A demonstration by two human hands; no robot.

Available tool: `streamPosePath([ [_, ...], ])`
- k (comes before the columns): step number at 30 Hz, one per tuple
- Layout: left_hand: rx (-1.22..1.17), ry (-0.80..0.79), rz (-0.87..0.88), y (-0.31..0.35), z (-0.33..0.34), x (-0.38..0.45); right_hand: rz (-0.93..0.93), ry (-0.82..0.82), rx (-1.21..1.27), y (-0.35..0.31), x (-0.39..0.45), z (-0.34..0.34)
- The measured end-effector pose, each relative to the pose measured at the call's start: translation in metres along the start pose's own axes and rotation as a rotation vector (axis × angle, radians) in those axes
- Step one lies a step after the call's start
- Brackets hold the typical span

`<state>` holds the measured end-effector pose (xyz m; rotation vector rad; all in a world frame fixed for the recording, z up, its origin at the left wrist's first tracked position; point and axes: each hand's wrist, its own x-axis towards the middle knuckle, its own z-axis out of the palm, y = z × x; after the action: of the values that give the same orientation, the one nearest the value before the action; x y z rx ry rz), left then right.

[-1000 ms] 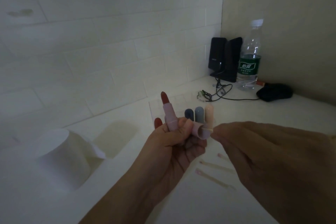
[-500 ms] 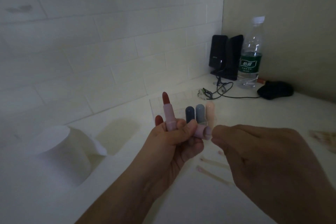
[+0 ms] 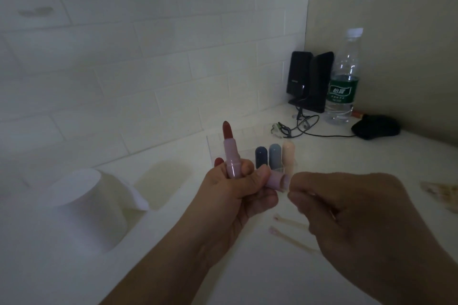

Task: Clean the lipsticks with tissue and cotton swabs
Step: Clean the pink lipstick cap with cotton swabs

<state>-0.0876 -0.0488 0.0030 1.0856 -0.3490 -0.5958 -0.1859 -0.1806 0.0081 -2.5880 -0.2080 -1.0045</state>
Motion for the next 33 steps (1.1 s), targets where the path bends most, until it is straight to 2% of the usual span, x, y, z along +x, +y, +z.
streamPosePath([
  [3,0.041,-0.051,0.013,0.000,0.001,-0.001,0.292,0.027,0.333,0.003,0.004,-0.003],
  [5,0.074,-0.070,0.031,0.001,0.001,-0.002,0.353,-0.007,0.404,0.008,0.007,-0.003],
  [8,0.085,-0.036,0.066,0.000,-0.002,0.000,0.286,-0.047,0.293,0.009,0.004,0.001],
  [12,0.081,-0.022,0.056,-0.002,-0.001,0.001,0.123,0.104,-0.085,0.012,0.001,0.008],
  [16,0.031,-0.045,-0.013,-0.002,0.004,-0.001,-0.046,0.197,-0.247,0.006,-0.002,0.007],
  [20,0.002,-0.058,-0.033,-0.001,0.004,-0.002,-0.107,0.245,-0.197,0.001,-0.002,0.008],
  [26,-0.053,-0.027,-0.003,0.000,0.001,0.000,-0.086,0.115,-0.021,-0.001,0.001,0.006],
  [29,-0.033,-0.023,0.022,0.001,-0.001,0.001,-0.075,0.055,-0.061,0.001,0.001,0.005],
  [33,-0.011,-0.036,0.025,0.002,-0.001,0.000,-0.068,0.110,-0.222,0.005,-0.001,0.007],
])
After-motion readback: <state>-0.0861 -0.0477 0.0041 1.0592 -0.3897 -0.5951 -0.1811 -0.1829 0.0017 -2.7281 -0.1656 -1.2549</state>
